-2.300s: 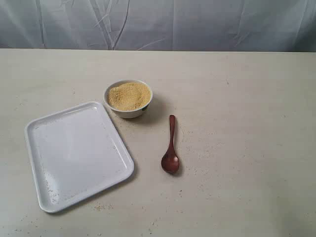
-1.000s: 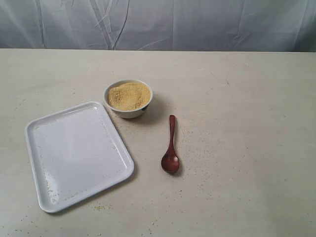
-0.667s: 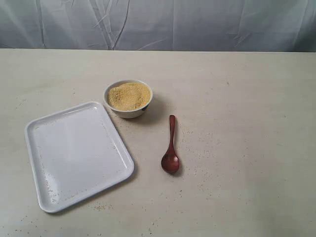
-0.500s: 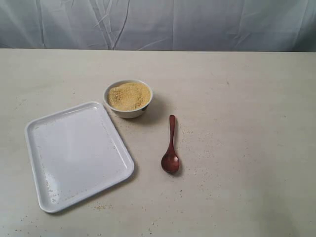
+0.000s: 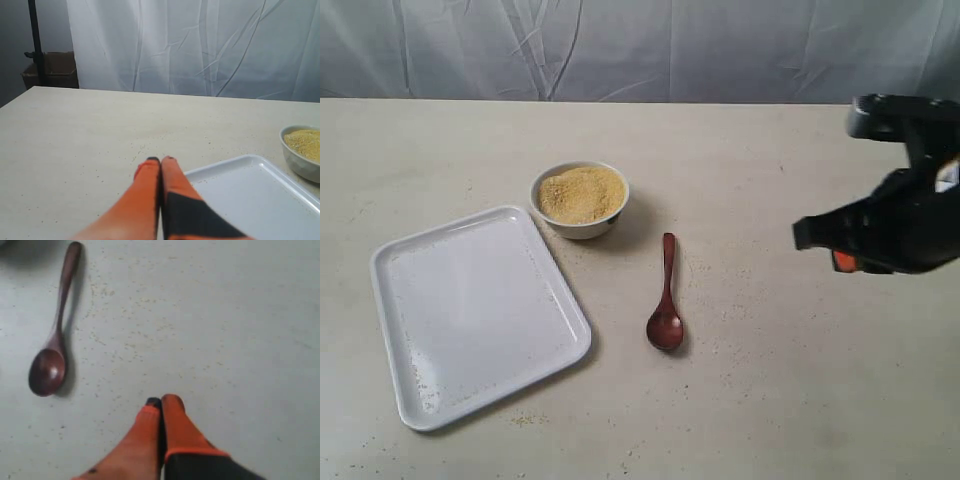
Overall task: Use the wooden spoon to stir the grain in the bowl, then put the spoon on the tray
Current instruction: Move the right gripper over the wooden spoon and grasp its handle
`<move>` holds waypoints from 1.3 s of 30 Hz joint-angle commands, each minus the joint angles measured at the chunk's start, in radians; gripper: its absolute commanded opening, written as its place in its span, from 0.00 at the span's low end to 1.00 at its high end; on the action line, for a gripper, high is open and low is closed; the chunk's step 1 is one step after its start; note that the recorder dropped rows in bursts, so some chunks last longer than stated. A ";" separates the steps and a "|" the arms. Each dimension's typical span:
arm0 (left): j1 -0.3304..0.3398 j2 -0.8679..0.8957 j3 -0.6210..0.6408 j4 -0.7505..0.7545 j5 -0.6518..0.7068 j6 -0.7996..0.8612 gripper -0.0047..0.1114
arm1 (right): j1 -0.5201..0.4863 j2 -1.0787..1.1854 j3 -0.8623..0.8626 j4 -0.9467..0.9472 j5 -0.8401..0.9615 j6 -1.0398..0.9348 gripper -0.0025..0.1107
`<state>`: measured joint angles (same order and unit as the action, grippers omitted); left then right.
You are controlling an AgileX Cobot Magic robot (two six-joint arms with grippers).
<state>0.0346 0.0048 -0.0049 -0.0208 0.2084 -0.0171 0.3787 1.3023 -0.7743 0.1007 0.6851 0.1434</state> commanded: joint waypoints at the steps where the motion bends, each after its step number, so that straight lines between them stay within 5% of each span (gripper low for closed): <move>1: 0.004 -0.005 0.005 0.001 -0.012 -0.002 0.04 | 0.172 0.159 -0.134 -0.132 0.026 0.185 0.01; 7: 0.004 -0.005 0.005 0.001 -0.002 -0.002 0.04 | 0.294 0.404 -0.330 -0.247 0.026 0.366 0.01; 18: 0.004 -0.005 0.005 0.001 -0.006 -0.002 0.04 | 0.321 0.669 -0.502 -0.250 -0.095 0.542 0.02; 23: 0.004 -0.005 0.005 0.001 -0.006 -0.002 0.04 | 0.321 0.708 -0.502 -0.268 -0.102 0.575 0.38; 39: 0.004 -0.005 0.005 0.001 -0.008 -0.002 0.04 | 0.321 0.773 -0.502 -0.340 -0.099 0.619 0.39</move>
<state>0.0346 0.0048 -0.0049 -0.0208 0.2084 -0.0171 0.6982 2.0659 -1.2711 -0.2265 0.5810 0.7619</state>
